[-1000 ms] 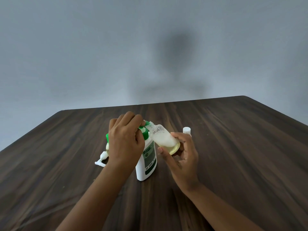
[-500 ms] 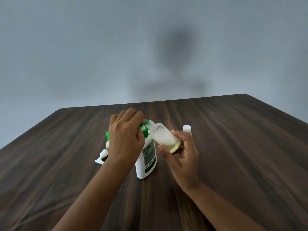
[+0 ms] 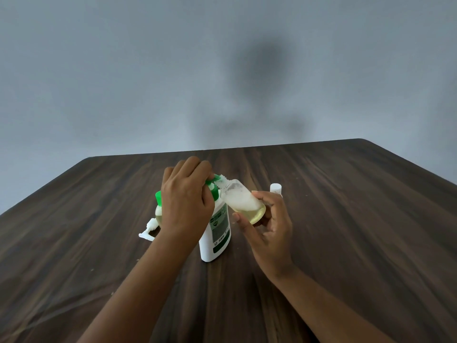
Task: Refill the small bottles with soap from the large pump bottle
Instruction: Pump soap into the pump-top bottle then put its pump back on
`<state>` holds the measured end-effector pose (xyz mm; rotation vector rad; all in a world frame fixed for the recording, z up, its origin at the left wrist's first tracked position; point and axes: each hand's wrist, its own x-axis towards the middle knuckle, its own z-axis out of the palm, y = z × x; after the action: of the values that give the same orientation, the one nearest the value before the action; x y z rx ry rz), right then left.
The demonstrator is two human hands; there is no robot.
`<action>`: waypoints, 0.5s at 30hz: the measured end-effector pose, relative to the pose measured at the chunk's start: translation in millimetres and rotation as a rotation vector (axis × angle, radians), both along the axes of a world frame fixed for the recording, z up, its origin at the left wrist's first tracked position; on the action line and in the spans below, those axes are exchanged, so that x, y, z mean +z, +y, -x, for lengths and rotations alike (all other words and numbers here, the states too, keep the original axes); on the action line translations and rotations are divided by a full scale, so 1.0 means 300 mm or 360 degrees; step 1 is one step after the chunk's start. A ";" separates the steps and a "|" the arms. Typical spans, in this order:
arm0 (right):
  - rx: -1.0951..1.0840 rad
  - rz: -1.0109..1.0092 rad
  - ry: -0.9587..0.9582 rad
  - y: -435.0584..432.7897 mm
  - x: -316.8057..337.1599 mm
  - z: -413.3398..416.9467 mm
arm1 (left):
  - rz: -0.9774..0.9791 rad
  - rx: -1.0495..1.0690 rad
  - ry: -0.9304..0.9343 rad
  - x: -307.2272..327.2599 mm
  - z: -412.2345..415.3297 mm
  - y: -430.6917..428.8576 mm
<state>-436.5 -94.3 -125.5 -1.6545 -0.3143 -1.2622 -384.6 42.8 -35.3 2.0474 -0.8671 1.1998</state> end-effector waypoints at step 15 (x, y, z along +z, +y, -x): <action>0.0024 -0.0028 0.0003 0.004 0.007 0.004 | -0.0091 -0.0033 -0.0054 0.038 -0.019 -0.003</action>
<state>-437.6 -93.2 -123.4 -1.6354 -0.3128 -1.2489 -378.9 42.0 -23.9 2.0635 -0.9465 1.2144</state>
